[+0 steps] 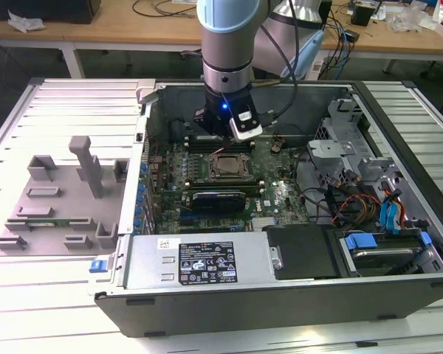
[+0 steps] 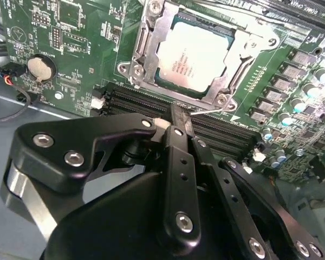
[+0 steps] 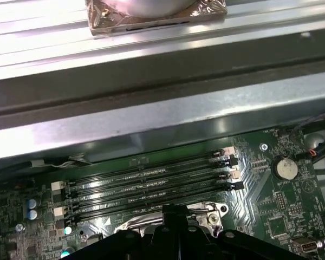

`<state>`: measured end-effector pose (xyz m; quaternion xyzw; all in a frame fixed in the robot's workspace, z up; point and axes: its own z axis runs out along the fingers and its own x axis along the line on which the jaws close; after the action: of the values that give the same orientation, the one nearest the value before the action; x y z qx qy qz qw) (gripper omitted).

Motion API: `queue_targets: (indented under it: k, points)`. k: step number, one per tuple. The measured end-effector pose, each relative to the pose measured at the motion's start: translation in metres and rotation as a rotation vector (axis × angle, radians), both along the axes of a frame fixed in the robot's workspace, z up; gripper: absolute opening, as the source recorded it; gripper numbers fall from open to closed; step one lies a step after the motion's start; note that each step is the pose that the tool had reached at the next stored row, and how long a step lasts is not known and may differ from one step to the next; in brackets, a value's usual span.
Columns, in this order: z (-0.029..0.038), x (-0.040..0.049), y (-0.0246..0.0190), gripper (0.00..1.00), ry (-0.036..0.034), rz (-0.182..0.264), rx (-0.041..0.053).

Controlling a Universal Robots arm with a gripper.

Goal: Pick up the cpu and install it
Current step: 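Install the first cpu locking lever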

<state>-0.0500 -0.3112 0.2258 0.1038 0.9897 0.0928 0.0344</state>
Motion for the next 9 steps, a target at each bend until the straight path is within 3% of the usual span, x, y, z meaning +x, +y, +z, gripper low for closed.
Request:
queue_targets:
  k: [5, 9]
  points:
    - [-0.0005, -0.0023, 0.0015, 0.11, -0.0006, -0.005, 0.0001]
    - [-0.0034, -0.0026, 0.0033, 0.11, -0.0007, -0.040, 0.0001]
